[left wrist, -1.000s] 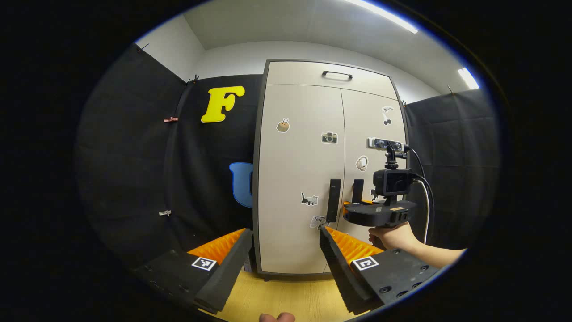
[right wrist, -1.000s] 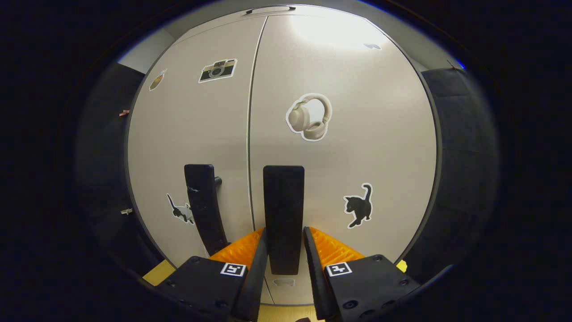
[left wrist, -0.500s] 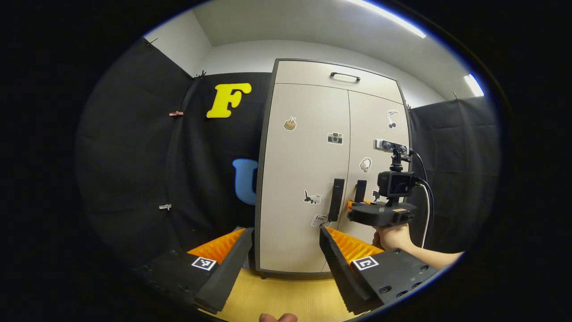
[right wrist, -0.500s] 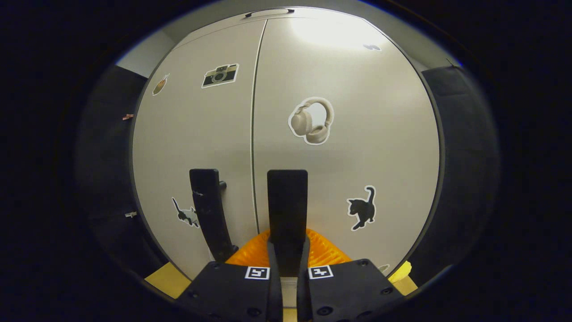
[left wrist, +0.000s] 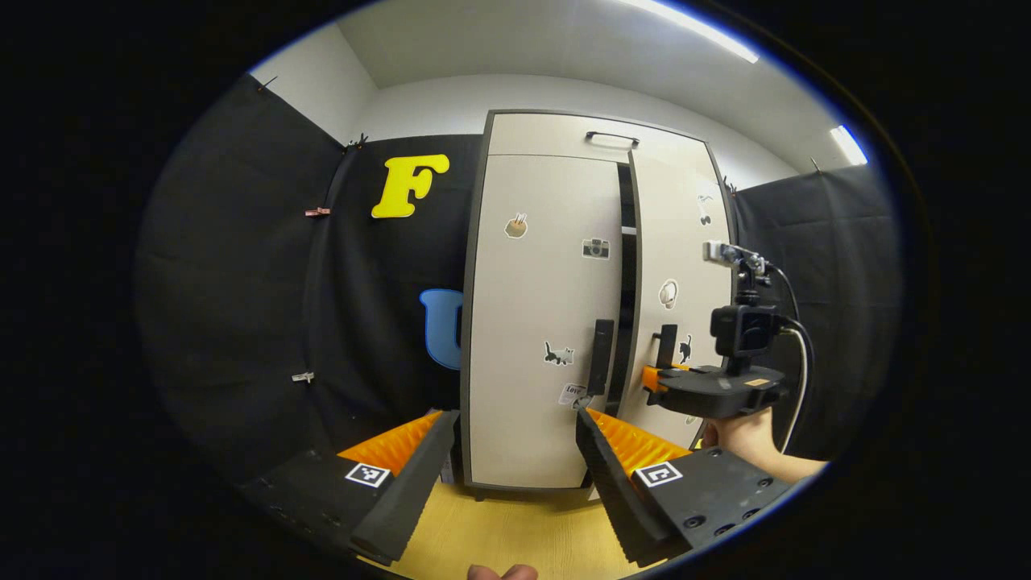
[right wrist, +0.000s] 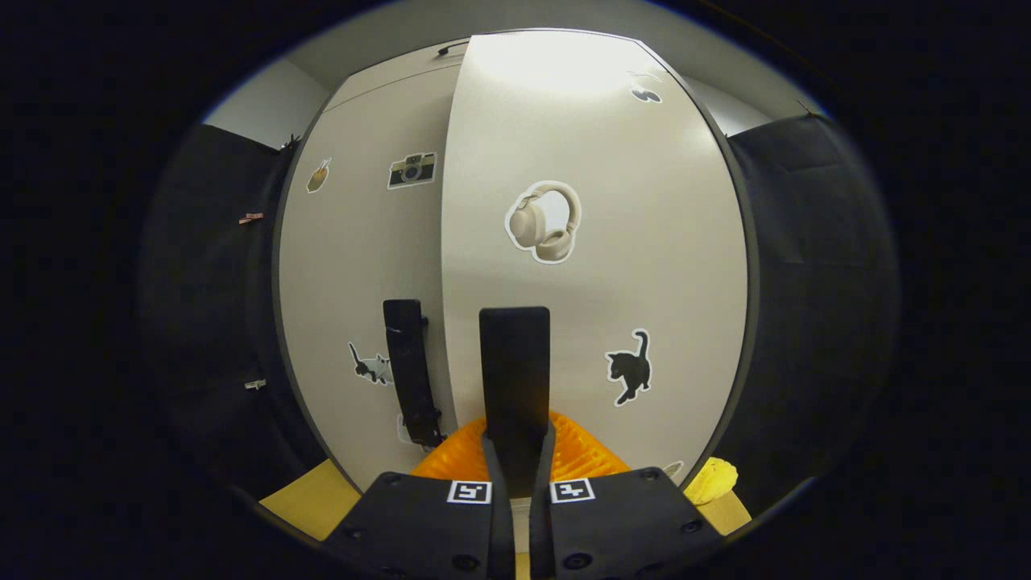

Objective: Open the right door of the double-door shoe cabinet with the right hand, and open the left door with the left hand.

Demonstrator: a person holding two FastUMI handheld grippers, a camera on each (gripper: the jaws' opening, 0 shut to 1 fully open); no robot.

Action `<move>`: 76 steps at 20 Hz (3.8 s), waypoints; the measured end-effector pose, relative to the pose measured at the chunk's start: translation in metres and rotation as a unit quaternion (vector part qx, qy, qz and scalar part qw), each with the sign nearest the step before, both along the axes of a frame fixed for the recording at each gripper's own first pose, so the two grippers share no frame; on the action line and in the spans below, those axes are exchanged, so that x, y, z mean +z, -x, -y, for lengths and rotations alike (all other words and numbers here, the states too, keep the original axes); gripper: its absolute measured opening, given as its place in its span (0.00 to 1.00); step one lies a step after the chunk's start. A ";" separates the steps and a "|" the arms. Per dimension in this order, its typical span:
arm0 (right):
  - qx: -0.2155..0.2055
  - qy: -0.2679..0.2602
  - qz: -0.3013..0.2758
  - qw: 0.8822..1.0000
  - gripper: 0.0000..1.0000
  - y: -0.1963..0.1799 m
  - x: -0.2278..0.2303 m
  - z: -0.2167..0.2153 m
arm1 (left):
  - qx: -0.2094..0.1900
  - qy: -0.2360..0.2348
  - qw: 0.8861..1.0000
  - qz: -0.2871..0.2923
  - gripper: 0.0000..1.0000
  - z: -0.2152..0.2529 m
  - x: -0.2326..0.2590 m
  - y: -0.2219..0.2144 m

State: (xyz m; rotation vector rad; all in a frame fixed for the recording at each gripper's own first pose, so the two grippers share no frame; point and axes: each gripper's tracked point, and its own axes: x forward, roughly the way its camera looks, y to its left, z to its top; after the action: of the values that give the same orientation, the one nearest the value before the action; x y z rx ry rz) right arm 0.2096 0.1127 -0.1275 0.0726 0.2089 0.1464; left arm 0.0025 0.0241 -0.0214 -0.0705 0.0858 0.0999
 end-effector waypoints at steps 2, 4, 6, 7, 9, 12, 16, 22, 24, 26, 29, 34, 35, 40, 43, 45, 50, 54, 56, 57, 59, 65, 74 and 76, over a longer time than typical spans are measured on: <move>-0.001 0.004 0.012 1.000 0.11 0.006 0.004 0.006 | -0.001 -0.002 1.000 -0.002 0.95 0.008 -0.002 0.004; -0.002 -0.002 0.015 1.000 0.11 0.012 0.006 0.010 | -0.002 -0.003 1.000 -0.003 0.95 0.014 0.000 0.002; 0.001 -0.007 0.014 1.000 0.11 0.018 0.008 0.015 | -0.003 -0.006 1.000 -0.003 0.95 0.020 0.002 0.000; 0.003 -0.006 0.013 1.000 0.11 0.021 0.008 0.019 | -0.005 -0.007 1.000 -0.003 0.95 0.024 0.002 -0.001; 0.004 -0.013 0.012 1.000 0.11 0.025 0.009 0.024 | -0.007 -0.008 1.000 -0.003 0.95 0.032 0.003 -0.002; 0.002 -0.015 0.013 1.000 0.11 0.037 0.011 0.038 | -0.012 -0.007 1.000 -0.005 0.95 0.041 0.003 -0.006; -0.004 -0.014 0.008 1.000 0.11 0.049 0.011 0.055 | -0.025 -0.006 1.000 -0.004 0.95 0.058 0.004 -0.015; -0.012 -0.006 0.007 1.000 0.11 0.058 0.012 0.072 | -0.045 -0.005 0.999 -0.014 0.95 0.088 -0.002 -0.023; -0.015 -0.005 0.007 1.000 0.11 0.060 0.012 0.077 | -0.050 -0.006 0.999 -0.015 0.95 0.095 -0.003 -0.025; -0.023 -0.006 0.007 1.000 0.11 0.061 0.012 0.084 | -0.052 -0.007 0.999 -0.014 0.95 0.100 -0.003 -0.028; -0.032 -0.021 0.006 0.999 0.10 0.065 0.012 0.096 | -0.060 -0.002 0.998 -0.011 0.95 0.112 -0.001 -0.033; -0.040 -0.016 0.009 0.999 0.10 0.066 0.013 0.120 | -0.066 -0.003 0.998 -0.005 0.95 0.128 0.003 -0.041; -0.039 -0.019 0.007 0.999 0.10 0.066 0.013 0.125 | -0.067 -0.003 0.998 -0.004 0.95 0.131 0.005 -0.042; -0.056 -0.022 -0.001 0.998 0.09 0.061 0.014 0.155 | -0.073 -0.011 0.997 0.000 0.95 0.146 0.011 -0.043; -0.040 -0.047 -0.003 0.998 0.05 0.063 0.017 0.153 | -0.074 -0.008 0.997 0.008 0.95 0.152 0.020 -0.044; -0.047 -0.045 -0.002 0.998 0.07 0.064 0.016 0.157 | -0.073 -0.007 0.997 0.009 0.95 0.157 0.023 -0.044; -0.053 -0.034 -0.009 0.998 0.06 0.065 0.013 0.159 | -0.064 -0.017 0.998 0.006 0.95 0.158 0.021 -0.051; -0.056 -0.023 -0.013 0.998 0.09 0.072 0.011 0.164 | -0.070 -0.032 0.997 0.004 0.92 0.160 0.020 -0.068; -0.055 -0.015 -0.003 0.998 0.14 0.076 0.016 0.166 | -0.073 -0.026 0.997 0.002 0.95 0.157 0.018 -0.083; -0.057 -0.013 0.001 0.998 0.28 0.076 0.018 0.168 | -0.074 -0.022 0.997 0.001 0.95 0.154 0.018 -0.092; -0.066 -0.009 0.012 0.998 0.49 0.079 0.024 0.176 | -0.072 -0.019 0.997 0.007 0.95 0.147 0.019 -0.112; -0.090 -0.026 0.036 0.995 0.99 0.089 0.042 0.188 | -0.064 -0.016 0.998 0.009 0.95 0.125 0.002 -0.183; -0.070 -0.027 0.037 0.997 0.98 0.095 0.044 0.182 | -0.032 -0.039 0.999 0.019 0.79 0.106 -0.021 -0.261; -0.064 -0.028 0.034 0.997 0.98 0.095 0.044 0.181 | -0.028 -0.051 0.998 0.014 0.65 0.105 -0.026 -0.270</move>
State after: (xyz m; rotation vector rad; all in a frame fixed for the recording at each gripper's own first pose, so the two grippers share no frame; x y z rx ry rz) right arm 0.1150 -0.0687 -0.0832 0.1361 0.1318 0.0267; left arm 0.2725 -0.0812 -0.0473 0.0329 0.0540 0.0478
